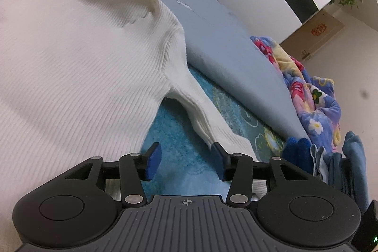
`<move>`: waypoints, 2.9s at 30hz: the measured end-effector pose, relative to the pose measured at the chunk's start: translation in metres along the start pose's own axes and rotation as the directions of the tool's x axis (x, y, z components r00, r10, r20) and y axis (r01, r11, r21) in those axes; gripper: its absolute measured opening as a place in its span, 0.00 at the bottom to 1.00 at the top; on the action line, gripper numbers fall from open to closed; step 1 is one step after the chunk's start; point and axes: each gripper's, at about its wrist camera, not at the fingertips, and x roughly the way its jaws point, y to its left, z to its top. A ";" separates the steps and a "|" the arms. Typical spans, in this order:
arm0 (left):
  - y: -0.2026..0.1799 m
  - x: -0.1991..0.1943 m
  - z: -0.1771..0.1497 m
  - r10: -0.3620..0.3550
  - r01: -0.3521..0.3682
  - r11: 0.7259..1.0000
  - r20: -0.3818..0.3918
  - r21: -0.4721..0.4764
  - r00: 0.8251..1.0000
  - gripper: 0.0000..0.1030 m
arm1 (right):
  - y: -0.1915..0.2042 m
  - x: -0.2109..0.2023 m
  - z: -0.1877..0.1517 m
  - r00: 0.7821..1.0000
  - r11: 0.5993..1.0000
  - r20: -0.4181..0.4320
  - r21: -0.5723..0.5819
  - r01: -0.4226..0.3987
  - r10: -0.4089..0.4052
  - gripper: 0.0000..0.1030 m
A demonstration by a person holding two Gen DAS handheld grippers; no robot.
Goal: Fold clothes
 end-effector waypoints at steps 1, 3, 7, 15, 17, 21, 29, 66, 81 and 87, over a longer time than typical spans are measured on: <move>0.000 -0.001 -0.001 -0.002 0.002 1.000 -0.001 0.001 1.000 0.45 | 0.002 -0.004 -0.001 1.000 1.000 0.003 -0.007 -0.007 0.007 0.09; 0.000 -0.004 -0.003 -0.008 0.008 1.000 -0.004 0.002 1.000 0.50 | 0.002 -0.019 -0.004 0.999 0.999 0.034 0.037 -0.026 0.024 0.08; -0.005 -0.008 -0.007 -0.017 0.017 1.000 -0.007 0.025 1.000 0.56 | 0.021 -0.062 -0.023 0.989 0.996 0.119 0.008 -0.085 0.083 0.08; -0.019 -0.003 -0.020 0.002 0.005 0.996 -0.070 0.090 0.998 0.68 | 0.065 -0.078 -0.052 0.980 0.975 0.028 -0.106 -0.194 0.198 0.09; -0.023 -0.003 -0.023 0.008 0.000 0.994 -0.076 0.109 0.997 0.69 | 0.060 -0.089 -0.052 0.979 0.976 0.047 -0.097 -0.193 0.199 0.09; -0.031 -0.006 -0.030 -0.008 0.021 0.990 -0.099 0.136 0.995 0.69 | 0.040 -0.117 -0.051 0.983 0.989 0.126 -0.073 -0.128 0.137 0.14; -0.056 0.000 -0.052 -0.093 0.136 0.972 -0.217 0.191 0.972 0.69 | -0.013 -0.118 -0.053 0.996 0.999 0.080 -0.016 0.031 -0.030 0.30; -0.099 0.008 -0.082 -0.180 0.298 0.911 -0.376 0.284 0.909 0.79 | 0.013 -0.164 -0.097 0.994 0.985 0.110 -0.170 0.019 0.000 0.26; -0.067 -0.036 -0.072 -0.330 0.405 0.909 -0.418 0.103 0.847 0.81 | -0.033 -0.161 -0.119 0.997 0.998 0.048 0.008 -0.057 0.056 0.40; -0.065 -0.042 -0.066 -0.332 0.394 0.915 -0.387 0.090 0.860 0.85 | -0.017 -0.152 -0.123 0.992 0.992 0.009 -0.015 -0.127 0.127 0.45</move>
